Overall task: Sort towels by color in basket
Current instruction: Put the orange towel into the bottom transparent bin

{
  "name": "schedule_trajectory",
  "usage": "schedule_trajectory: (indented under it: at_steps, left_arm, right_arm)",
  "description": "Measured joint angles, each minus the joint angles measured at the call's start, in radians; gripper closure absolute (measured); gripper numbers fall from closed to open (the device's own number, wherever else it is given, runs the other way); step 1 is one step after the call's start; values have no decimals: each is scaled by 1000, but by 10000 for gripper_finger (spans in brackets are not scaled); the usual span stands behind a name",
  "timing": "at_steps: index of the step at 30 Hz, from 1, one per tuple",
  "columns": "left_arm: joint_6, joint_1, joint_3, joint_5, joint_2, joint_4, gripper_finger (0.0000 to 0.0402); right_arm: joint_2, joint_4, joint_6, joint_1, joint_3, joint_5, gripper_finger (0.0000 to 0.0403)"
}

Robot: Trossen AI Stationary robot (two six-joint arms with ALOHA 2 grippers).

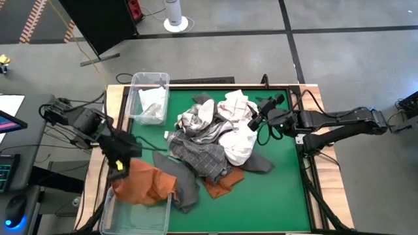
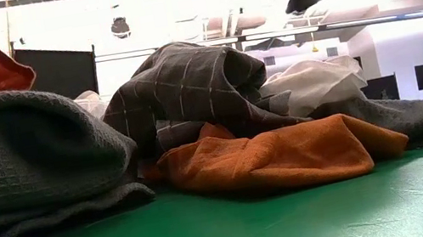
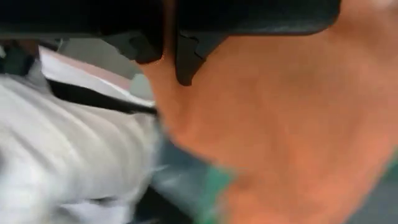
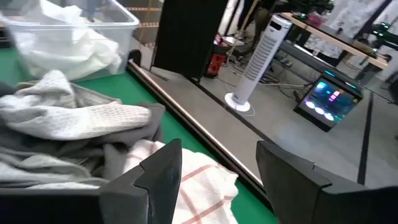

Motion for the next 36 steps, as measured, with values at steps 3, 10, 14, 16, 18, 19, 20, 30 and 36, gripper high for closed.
schedule_trajectory:
  at_steps: [3, 10, 14, 16, 18, 19, 20, 30, 36]
  left_arm:
    - [48, -43, 0, -1, 12, 258, 401]
    - [112, -193, 1, -83, 40, 541, 401]
    - [166, -289, 1, -151, 36, 560, 401]
    - [159, -338, 0, -173, 38, 547, 401]
    - [125, -388, 0, -210, 34, 523, 401]
    - [106, -411, 0, -229, 32, 511, 401]
    - [83, -433, 0, -243, 30, 500, 401]
    - [-459, -575, 0, -360, 87, 109, 401]
    - [-606, -571, 0, -405, 125, -92, 401]
  right_arm:
    - [0, 2, 0, -20, 0, -1, 168]
    - [0, 59, -49, -35, 0, -5, 168]
    - [0, 93, -33, -30, 0, -25, 168]
    - [3, 90, 13, -21, 0, -52, 168]
    - [12, 84, 58, -2, 0, -56, 168]
    - [19, 75, 76, 10, 0, -56, 168]
    - [27, 72, 90, 21, 0, -55, 168]
    - [121, 162, 210, 103, 0, -53, 168]
    - [175, 311, 185, 134, 0, -53, 168]
